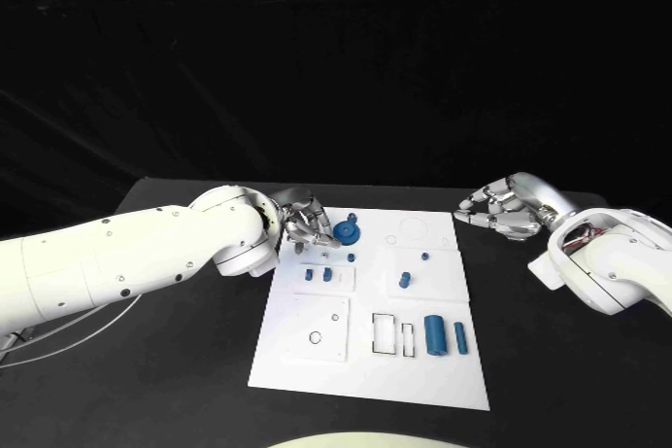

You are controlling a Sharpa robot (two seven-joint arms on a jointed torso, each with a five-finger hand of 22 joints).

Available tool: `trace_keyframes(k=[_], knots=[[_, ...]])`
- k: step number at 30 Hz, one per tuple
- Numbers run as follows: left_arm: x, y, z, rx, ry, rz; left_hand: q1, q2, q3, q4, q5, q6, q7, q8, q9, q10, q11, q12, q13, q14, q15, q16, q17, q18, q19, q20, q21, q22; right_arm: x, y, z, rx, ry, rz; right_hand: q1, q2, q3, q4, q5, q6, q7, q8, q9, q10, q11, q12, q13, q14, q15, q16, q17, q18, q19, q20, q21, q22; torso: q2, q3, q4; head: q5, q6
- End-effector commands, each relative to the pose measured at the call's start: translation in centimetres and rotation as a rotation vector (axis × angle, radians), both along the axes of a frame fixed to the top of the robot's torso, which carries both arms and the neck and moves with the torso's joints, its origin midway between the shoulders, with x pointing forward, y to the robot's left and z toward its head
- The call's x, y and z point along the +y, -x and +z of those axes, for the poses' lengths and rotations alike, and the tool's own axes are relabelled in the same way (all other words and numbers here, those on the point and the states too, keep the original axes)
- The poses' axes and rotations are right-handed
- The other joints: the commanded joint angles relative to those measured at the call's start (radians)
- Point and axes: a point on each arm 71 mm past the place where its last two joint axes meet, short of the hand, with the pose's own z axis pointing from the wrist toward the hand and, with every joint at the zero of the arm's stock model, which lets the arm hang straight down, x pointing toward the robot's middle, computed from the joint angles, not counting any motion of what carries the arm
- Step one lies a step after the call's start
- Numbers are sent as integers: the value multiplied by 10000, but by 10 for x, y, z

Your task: Assemble the parts on the task board

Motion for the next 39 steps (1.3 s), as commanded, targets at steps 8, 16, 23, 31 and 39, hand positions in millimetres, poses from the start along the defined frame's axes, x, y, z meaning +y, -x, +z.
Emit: trace_keyframes(k=[8, 16, 23, 31, 39], knots=[[-33, 7, -4, -3674, -422, -2644, 1619, -434, 774, -272, 39, 337, 21, -654, -1270, -487, 109, -1692, -1703, -793, 135, -1045, -1477, 108, -178, 129, -532, -305, 1, 1, 0, -146, -36, 130, -5, -59, -25, 23, 50, -96, 4, 36, 13, -61, 3, -21, -31, 336, -75, -70, -27, 126, -77, -32, -54, -26, 12, -6, 10, -142, 64], [-46, 7, -22, -4193, -1647, -3644, 1508, -759, 688, -97, 38, 853, -59, -1006, -1978, -340, 121, -2274, -2513, -429, 147, -371, -992, 110, -43, 143, -449, -255, 1, 2, 0, -138, -53, 146, 1, -51, -21, 24, 61, -97, 4, 38, 14, -65, 1, -25, -37, 334, -75, -76, -34, 127, -78, -32, -59, -28, 24, -7, -7, -177, 76], [-51, 4, -35, -4067, -2219, -3750, 1610, -765, 723, -101, 35, 1121, -78, -1348, -2454, -300, 186, -2756, -3076, -316, 169, -70, -979, 105, 24, 177, -271, -136, 0, 2, 0, -128, -54, 143, 1, -51, -21, 24, 61, -97, 4, 38, 14, -65, 1, -25, -37, 334, -75, -76, -34, 127, -78, -32, -59, -28, 34, -10, -18, -202, 42], [-53, 0, -42, -3633, -2815, -3642, 1664, -722, 766, -116, 36, 1349, -166, -1566, -2737, -226, 198, -3029, -3407, -216, 178, 199, -916, 107, 42, 192, -105, -20, 0, 2, 0, -126, -65, 141, 1, -51, -21, 24, 61, -97, 4, 38, 14, -65, 1, -25, -37, 334, -75, -76, -34, 127, -78, -32, -59, -28, 30, 1, -30, -175, 17], [-55, -3, -45, -3377, -3067, -3544, 1815, -592, 934, -163, 40, 1593, -164, -1709, -2927, -92, 197, -3246, -3664, -252, 173, 284, -1043, 108, 7, 188, 13, 70, 1, 2, 0, -119, -70, 158, 14, -43, -16, 23, 80, -103, 3, 42, 15, -66, 0, -26, -38, 337, -76, -72, -22, 126, -75, -32, -60, -25, 28, -2, -30, -172, 12]])
